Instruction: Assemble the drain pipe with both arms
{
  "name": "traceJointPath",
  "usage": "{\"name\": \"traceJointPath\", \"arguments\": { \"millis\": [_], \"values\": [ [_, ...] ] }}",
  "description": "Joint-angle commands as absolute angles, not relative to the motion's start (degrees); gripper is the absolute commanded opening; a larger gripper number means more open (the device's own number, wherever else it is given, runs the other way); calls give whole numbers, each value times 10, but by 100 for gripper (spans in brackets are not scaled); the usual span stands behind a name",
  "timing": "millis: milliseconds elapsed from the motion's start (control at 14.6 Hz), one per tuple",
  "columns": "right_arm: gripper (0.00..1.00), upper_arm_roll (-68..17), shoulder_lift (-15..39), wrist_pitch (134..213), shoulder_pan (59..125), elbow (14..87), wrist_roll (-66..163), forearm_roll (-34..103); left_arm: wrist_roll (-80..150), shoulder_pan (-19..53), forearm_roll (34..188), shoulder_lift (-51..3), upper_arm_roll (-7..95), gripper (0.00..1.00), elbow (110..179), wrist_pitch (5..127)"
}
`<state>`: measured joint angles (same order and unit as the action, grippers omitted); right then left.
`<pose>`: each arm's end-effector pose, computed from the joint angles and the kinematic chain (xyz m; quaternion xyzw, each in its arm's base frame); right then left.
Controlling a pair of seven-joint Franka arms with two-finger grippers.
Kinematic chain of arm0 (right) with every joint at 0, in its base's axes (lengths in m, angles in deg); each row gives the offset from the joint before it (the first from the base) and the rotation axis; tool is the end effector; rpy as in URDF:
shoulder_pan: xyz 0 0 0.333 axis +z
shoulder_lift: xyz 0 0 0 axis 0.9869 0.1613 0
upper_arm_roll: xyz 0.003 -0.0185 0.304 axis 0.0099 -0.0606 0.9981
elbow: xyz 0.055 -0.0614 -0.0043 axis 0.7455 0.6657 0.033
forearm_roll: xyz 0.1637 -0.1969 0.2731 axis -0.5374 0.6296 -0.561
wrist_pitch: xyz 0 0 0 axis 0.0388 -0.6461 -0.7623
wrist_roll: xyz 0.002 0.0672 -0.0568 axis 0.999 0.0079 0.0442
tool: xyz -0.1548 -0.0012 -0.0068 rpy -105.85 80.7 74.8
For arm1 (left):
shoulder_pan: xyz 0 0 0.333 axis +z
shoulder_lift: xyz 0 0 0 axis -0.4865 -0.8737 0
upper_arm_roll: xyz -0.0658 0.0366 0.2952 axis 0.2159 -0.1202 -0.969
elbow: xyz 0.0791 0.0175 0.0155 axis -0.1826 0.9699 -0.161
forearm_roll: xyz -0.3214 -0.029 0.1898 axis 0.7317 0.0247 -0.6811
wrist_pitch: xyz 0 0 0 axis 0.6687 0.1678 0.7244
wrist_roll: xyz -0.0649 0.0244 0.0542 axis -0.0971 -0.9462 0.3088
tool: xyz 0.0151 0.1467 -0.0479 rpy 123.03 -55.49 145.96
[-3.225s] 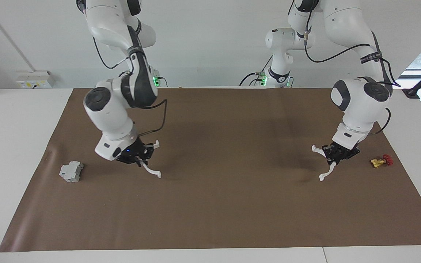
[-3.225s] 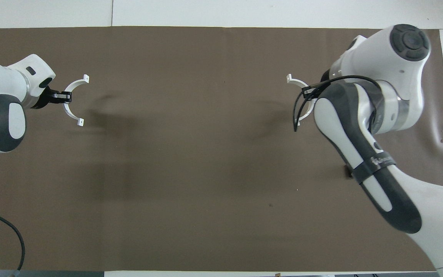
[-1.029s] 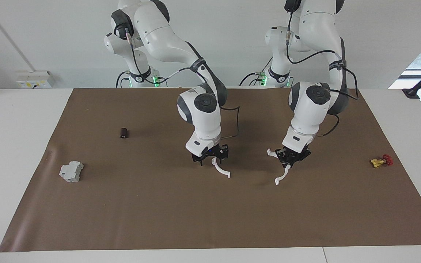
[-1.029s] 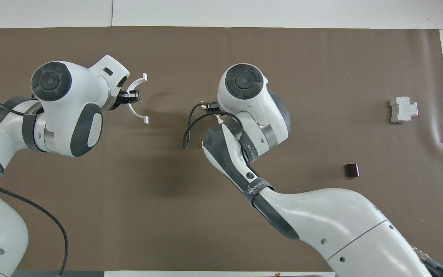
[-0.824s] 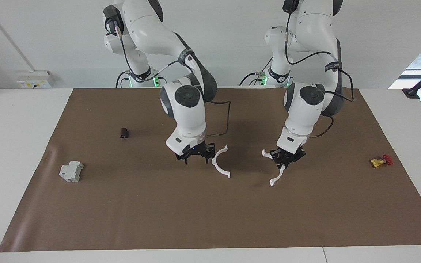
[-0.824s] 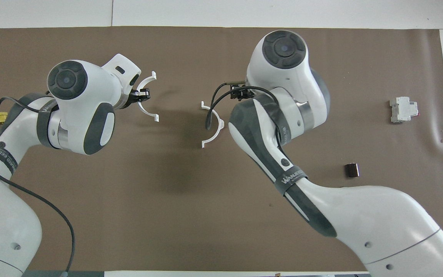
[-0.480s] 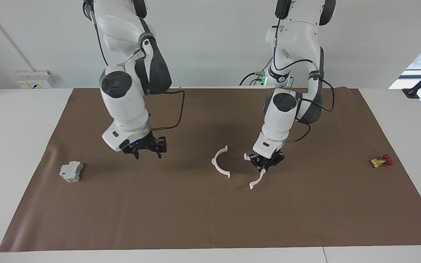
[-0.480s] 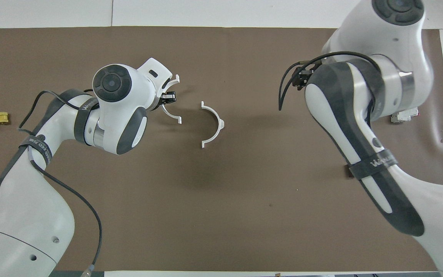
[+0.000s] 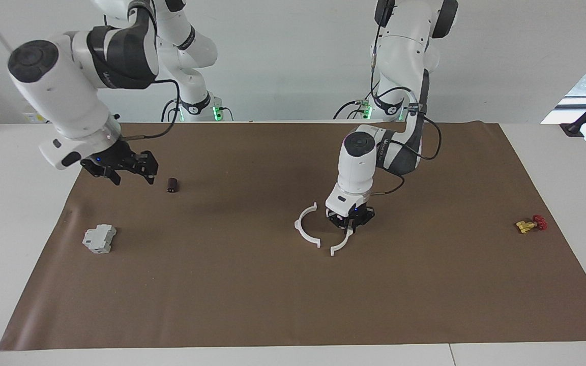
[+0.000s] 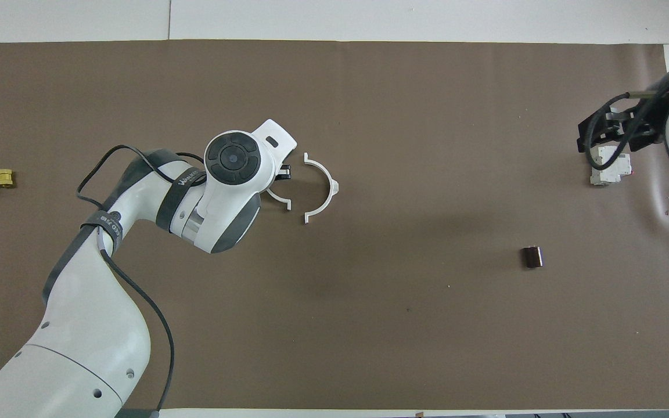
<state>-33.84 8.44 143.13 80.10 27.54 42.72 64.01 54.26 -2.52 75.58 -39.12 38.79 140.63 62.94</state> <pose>0.5849 -0.0164 0.5185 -0.9989 -0.0003 0.0472 0.0058 0.5571 -0.3101 0.2575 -0.9963 0.0190 -0.0758 0.0365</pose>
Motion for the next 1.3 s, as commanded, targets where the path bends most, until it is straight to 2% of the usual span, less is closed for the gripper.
{"name": "traceJointPath", "arguments": {
  "millis": [0,69,137,275,412,618,1235],
  "values": [
    [88,-338,40,1419,782,332,467,642,571,-40,727,-370,379,0,1433,634],
    [90,-347,1,1422,788,380,471,649,571,-45,727,-370,379,0,1433,634],
    [90,-366,-16,1427,807,404,474,649,571,-48,727,-370,379,0,1436,634],
    [92,-396,-26,1458,834,434,474,649,572,-54,727,-366,379,0,1444,635],
    [100,-395,-29,1464,836,439,468,649,575,-60,727,-365,379,0,1447,635],
    [100,-396,-49,1475,838,481,472,649,575,-61,727,-366,379,0,1446,643],
    [100,-396,-39,1478,848,473,471,650,574,-67,726,-365,381,0,1453,656]
  ]
}}
